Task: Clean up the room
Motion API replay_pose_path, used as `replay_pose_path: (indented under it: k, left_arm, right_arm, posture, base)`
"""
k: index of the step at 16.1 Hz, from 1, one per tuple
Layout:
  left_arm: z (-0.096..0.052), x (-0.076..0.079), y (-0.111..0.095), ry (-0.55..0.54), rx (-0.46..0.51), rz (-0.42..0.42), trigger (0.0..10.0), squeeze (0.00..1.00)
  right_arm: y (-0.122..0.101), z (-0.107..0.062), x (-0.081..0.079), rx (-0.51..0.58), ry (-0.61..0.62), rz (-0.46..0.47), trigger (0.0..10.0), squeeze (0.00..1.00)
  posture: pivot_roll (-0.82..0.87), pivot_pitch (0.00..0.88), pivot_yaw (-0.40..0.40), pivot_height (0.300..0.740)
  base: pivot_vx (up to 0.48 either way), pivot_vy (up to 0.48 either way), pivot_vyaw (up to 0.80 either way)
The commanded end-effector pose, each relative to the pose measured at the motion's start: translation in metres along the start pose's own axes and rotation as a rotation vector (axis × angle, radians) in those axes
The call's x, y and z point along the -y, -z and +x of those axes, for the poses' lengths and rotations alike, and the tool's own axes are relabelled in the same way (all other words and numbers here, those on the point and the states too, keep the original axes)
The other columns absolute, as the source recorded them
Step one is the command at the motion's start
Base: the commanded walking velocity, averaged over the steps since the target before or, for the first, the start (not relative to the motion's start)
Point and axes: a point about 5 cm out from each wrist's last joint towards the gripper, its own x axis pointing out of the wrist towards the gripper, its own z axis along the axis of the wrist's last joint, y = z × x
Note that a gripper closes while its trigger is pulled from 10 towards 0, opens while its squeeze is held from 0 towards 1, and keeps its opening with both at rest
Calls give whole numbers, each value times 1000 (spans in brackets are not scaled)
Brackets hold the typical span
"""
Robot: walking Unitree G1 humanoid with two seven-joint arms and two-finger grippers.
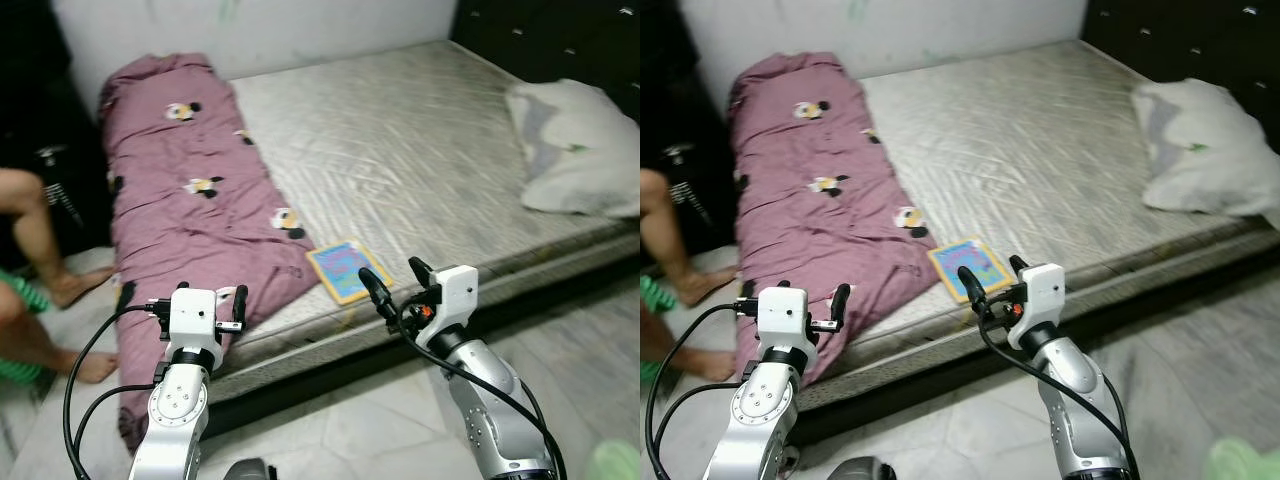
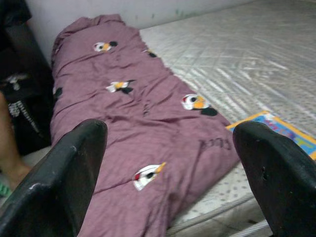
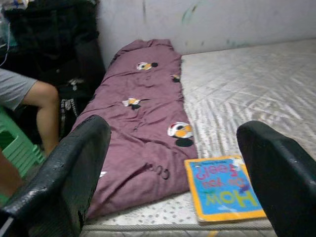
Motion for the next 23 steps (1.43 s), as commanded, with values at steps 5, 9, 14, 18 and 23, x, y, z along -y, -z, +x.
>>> replay_pose_path:
  k: [5, 9, 14, 18, 23]
  left_arm:
    - [1, -3, 1, 1, -9, 5, 10000, 0]
    - [2, -3, -1, 3, 1, 21, 10000, 0]
    - [8, -5, -5, -20, 24, 11, 10000, 0]
    - [11, -10, -9, -38, 41, 10, 10000, 0]
    - [8, -6, -8, 4, 33, -17, 10000, 0]
  right_arm:
    - [4, 2, -5, -17, -18, 7, 10000, 0]
    - [4, 4, -5, -15, -11, 13, 10000, 0]
    - [2, 7, -4, -3, -22, -14, 10000, 0]
    - [0, 10, -3, 3, -21, -16, 10000, 0]
    - [-1, 7, 3, 28, 65, -55, 10000, 0]
  posture:
    - [-62, 25, 19, 740]
    - [-63, 24, 21, 740]
    - [-56, 22, 22, 740]
    - [-53, 26, 22, 740]
    - [-56, 27, 26, 740]
  base:
    - [0, 373, 0]
    - [0, 360, 0]
    - [0, 0, 318]
    - [0, 0, 794]
    - [0, 0, 785]
